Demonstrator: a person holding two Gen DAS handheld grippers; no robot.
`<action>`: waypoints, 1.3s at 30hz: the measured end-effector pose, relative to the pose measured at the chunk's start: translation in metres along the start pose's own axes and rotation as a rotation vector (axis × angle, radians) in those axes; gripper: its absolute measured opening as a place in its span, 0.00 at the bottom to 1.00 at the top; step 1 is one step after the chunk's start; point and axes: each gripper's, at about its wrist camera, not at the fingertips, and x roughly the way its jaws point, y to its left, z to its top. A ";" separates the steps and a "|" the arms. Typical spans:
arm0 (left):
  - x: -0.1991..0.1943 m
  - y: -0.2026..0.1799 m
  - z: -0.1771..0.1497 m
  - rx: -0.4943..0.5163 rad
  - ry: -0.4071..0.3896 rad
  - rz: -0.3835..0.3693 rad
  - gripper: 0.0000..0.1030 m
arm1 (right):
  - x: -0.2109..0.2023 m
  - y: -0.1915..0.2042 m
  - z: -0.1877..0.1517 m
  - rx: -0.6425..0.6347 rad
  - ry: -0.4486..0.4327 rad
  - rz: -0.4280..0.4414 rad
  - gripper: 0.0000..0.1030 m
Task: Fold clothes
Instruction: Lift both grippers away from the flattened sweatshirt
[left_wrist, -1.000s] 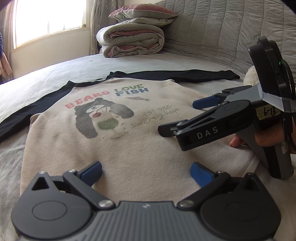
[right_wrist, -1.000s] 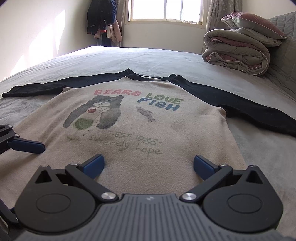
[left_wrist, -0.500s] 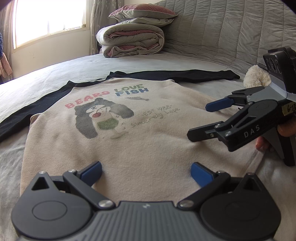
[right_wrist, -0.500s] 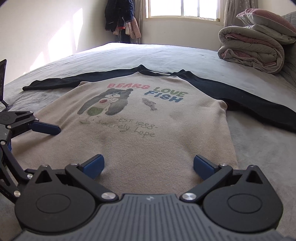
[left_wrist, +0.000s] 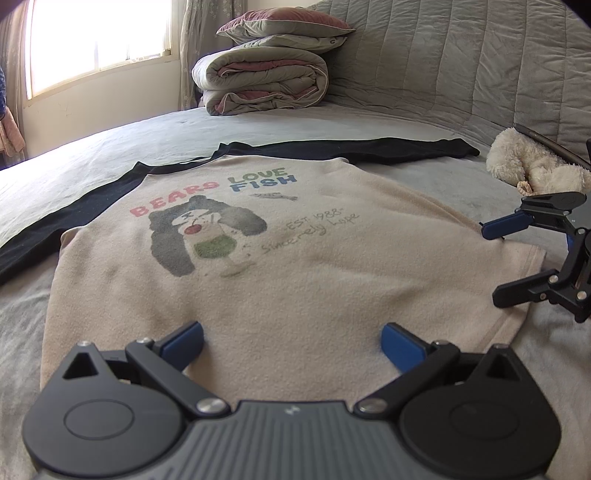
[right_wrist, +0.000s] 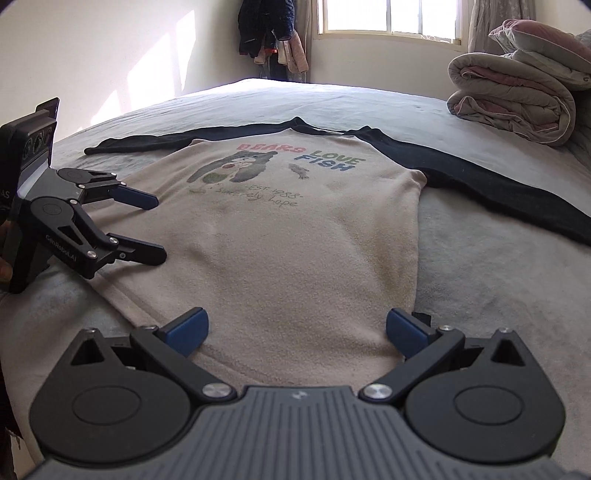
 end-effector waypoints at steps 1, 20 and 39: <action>0.000 0.000 0.000 0.000 0.000 0.000 1.00 | -0.001 0.001 -0.002 -0.006 -0.003 0.001 1.00; -0.006 0.002 0.009 0.011 0.059 -0.032 1.00 | 0.000 0.013 0.005 -0.085 0.013 0.006 1.00; -0.020 0.041 0.076 -0.302 -0.161 -0.042 1.00 | 0.008 -0.046 0.050 0.453 -0.032 -0.011 1.00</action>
